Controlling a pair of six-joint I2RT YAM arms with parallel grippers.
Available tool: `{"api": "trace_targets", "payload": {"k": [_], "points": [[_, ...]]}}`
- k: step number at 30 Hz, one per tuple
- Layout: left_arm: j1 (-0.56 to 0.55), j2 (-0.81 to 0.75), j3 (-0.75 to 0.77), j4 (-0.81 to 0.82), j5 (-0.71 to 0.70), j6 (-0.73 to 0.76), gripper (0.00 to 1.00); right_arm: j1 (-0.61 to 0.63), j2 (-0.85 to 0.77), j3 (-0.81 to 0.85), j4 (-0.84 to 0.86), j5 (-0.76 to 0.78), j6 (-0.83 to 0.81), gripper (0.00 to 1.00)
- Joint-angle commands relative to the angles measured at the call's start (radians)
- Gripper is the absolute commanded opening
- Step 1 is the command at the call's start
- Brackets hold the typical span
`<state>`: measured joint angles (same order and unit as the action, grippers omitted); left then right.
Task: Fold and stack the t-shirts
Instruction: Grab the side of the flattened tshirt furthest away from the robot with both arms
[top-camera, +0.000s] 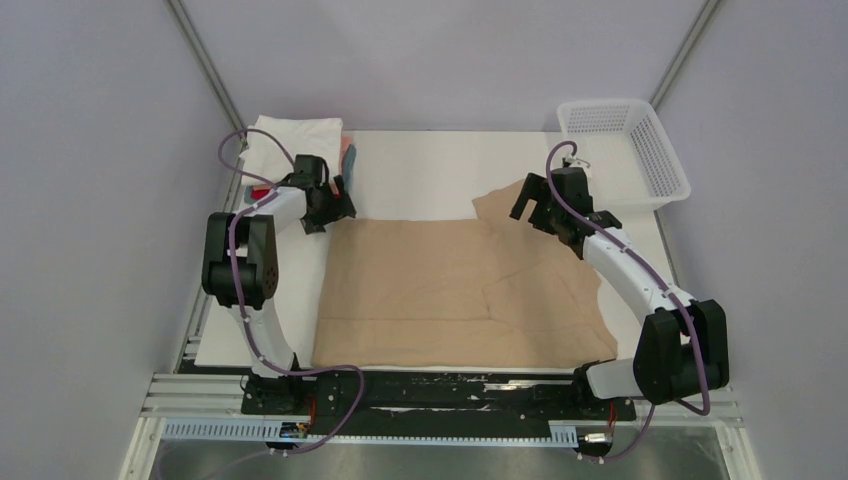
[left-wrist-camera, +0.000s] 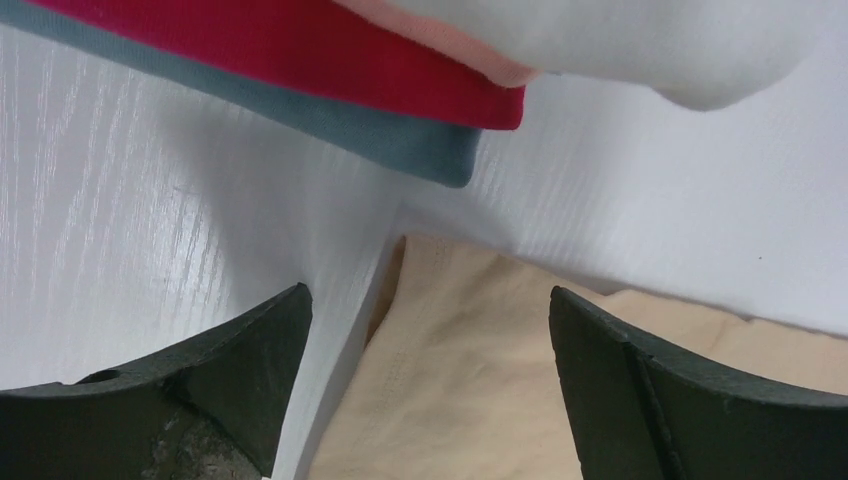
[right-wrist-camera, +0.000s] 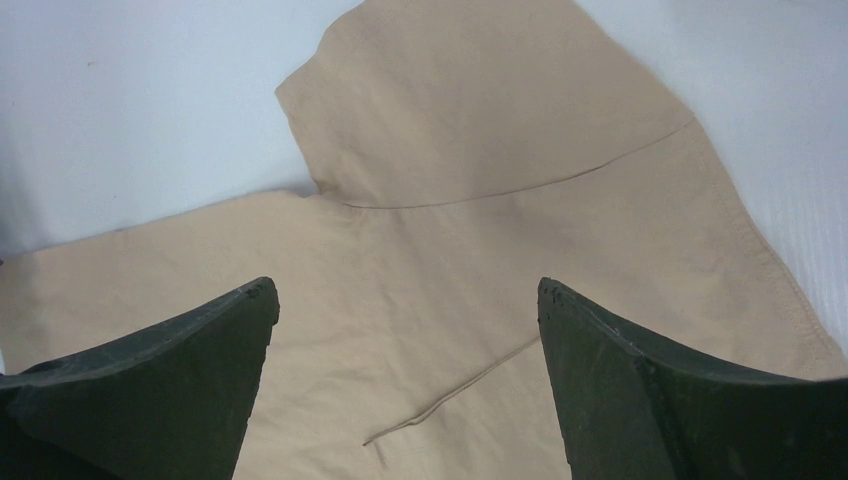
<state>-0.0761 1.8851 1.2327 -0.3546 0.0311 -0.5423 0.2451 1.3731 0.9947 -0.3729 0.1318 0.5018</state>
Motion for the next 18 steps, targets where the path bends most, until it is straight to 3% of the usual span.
{"api": "trace_targets", "payload": {"k": [1, 4, 9, 18], "points": [[0.002, 0.042, 0.04, 0.006, 0.079, 0.045, 0.92, -0.01, -0.025, -0.006, 0.05, -0.025, -0.016, 1.0], [0.002, 0.031, 0.03, 0.012, 0.14, 0.047, 0.86, -0.011, -0.032, -0.01, 0.052, -0.039, -0.012, 1.0], [0.002, 0.036, 0.008, 0.038, 0.218, 0.048, 0.67, -0.014, -0.045, -0.019, 0.053, -0.044, -0.011, 1.0], [0.001, 0.033, 0.002, 0.029, 0.201, 0.038, 0.2, -0.018, -0.057, -0.025, 0.055, -0.059, -0.013, 1.0]]}}
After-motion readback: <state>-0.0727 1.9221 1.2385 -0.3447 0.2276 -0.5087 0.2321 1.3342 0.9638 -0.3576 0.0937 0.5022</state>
